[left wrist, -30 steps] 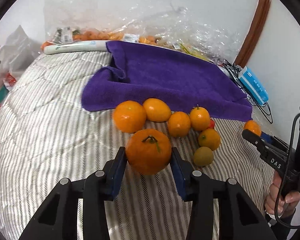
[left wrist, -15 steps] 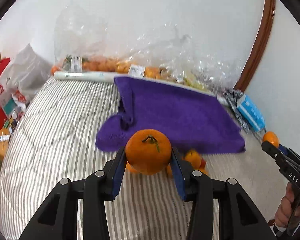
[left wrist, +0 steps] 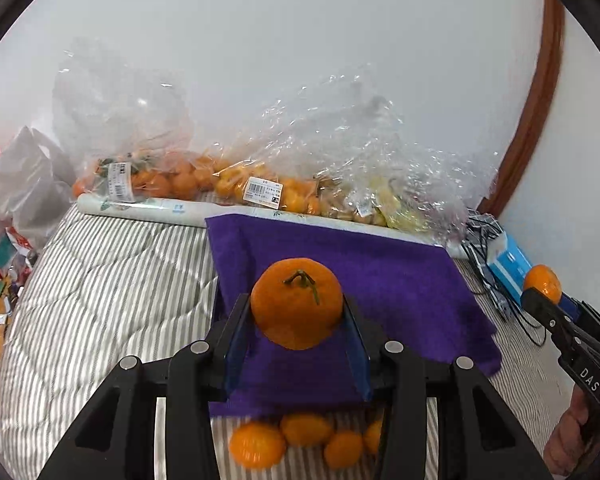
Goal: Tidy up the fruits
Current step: 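Lift and carry both held oranges over the purple towel, then lower the orange onto the towel and open the right tool while the left tool releases its orange, then withdraw both open tools from the towel back toward the fruit pile, then grasp another orange with the right tool while the left tool grasps a large orange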
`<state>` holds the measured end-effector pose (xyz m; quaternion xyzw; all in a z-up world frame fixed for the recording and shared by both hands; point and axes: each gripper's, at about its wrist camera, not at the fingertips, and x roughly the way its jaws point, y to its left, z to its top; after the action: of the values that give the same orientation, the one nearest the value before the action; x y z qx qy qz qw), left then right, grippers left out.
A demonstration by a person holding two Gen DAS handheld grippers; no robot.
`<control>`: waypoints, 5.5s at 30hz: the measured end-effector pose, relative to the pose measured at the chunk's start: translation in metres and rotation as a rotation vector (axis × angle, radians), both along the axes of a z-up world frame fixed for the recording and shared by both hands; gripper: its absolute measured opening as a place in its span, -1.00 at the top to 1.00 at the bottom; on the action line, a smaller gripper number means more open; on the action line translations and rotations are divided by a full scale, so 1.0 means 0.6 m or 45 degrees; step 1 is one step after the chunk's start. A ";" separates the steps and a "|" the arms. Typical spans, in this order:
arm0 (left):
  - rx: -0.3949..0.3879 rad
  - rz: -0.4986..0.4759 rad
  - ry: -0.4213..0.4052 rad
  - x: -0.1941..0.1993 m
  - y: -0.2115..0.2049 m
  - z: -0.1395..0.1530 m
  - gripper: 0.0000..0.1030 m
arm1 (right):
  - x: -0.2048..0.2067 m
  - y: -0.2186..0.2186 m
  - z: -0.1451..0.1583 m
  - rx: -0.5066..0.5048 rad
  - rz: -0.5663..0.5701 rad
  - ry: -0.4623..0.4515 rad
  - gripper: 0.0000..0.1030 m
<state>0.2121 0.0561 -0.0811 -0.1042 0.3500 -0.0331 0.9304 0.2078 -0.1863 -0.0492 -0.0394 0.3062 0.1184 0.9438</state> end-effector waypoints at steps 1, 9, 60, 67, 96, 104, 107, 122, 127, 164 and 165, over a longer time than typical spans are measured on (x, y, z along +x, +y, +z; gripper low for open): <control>-0.007 0.001 0.001 0.012 -0.001 -0.001 0.20 | 0.011 -0.001 -0.002 0.008 0.003 0.003 0.17; -0.014 0.005 0.026 0.079 -0.010 -0.047 0.20 | 0.079 -0.017 -0.060 0.051 0.021 0.055 0.17; 0.070 0.044 0.015 0.070 -0.019 -0.098 -0.26 | 0.108 -0.035 -0.145 0.060 -0.074 0.146 -0.33; 0.081 0.082 -0.014 0.065 -0.019 -0.090 -0.27 | 0.095 -0.033 -0.129 0.034 -0.088 0.069 -0.33; -0.050 -0.145 0.049 -0.082 -0.001 -0.012 -0.13 | -0.117 -0.001 -0.010 0.098 -0.060 0.054 -0.28; -0.004 -0.079 0.069 -0.133 0.040 -0.038 -0.13 | -0.148 0.022 -0.036 0.129 -0.054 0.110 -0.26; 0.009 -0.053 0.083 -0.141 0.052 -0.051 -0.13 | -0.156 0.024 -0.042 0.126 -0.074 0.095 -0.26; 0.080 -0.113 0.095 -0.146 0.049 -0.093 -0.13 | -0.150 0.049 -0.092 0.143 -0.082 0.167 -0.27; 0.004 -0.119 0.084 -0.142 0.059 -0.106 -0.13 | -0.142 0.073 -0.125 0.106 -0.040 0.255 -0.14; -0.141 -0.038 0.140 -0.134 0.105 -0.123 -0.13 | -0.101 0.133 -0.179 0.011 0.090 0.452 0.23; -0.139 -0.038 0.141 -0.134 0.105 -0.124 -0.13 | -0.100 0.131 -0.180 0.018 0.092 0.461 0.32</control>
<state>0.1315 0.1191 -0.1552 -0.1511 0.3999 -0.0604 0.9020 0.1477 -0.1075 -0.1571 -0.0218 0.4686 0.1597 0.8686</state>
